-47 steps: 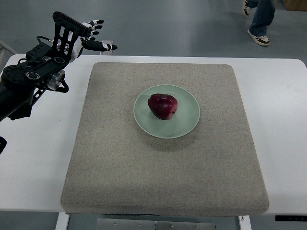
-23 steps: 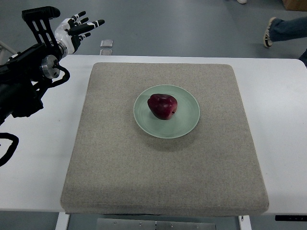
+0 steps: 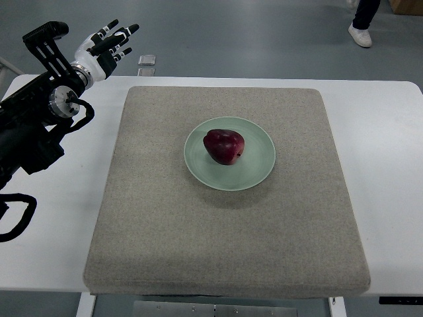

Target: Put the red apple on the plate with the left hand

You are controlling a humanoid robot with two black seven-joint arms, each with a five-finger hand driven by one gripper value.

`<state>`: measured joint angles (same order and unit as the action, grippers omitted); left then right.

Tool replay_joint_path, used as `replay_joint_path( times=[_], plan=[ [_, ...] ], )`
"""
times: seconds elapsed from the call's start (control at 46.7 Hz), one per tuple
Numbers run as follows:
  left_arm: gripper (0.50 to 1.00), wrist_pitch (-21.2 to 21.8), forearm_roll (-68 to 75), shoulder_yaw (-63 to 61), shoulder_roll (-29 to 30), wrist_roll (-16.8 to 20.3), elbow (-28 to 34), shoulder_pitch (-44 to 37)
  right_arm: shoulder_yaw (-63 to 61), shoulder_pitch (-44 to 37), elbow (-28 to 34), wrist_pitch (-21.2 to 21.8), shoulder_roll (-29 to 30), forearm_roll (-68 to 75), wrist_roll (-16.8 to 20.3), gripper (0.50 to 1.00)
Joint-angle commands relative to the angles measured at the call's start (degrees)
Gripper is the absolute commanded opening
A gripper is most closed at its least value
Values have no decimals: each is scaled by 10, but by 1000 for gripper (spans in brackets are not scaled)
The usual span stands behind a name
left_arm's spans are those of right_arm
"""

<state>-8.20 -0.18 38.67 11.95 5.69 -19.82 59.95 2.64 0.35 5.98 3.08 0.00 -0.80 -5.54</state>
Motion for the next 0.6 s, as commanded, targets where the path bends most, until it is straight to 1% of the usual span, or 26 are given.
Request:
replay_joint_path(
  times=[0.0,0.128,0.578],
  plan=[
    [984,-20,0,0,0,9,11,0,0,0,0,0,0,0,0,964],
    [988,-23,1,-1,1,18,10,1,0,0,0,0,0,-1,0,964],
    [990,-24,1,-1,2,17,11,4,0,0,0,0,0,0,0,964]
  ],
)
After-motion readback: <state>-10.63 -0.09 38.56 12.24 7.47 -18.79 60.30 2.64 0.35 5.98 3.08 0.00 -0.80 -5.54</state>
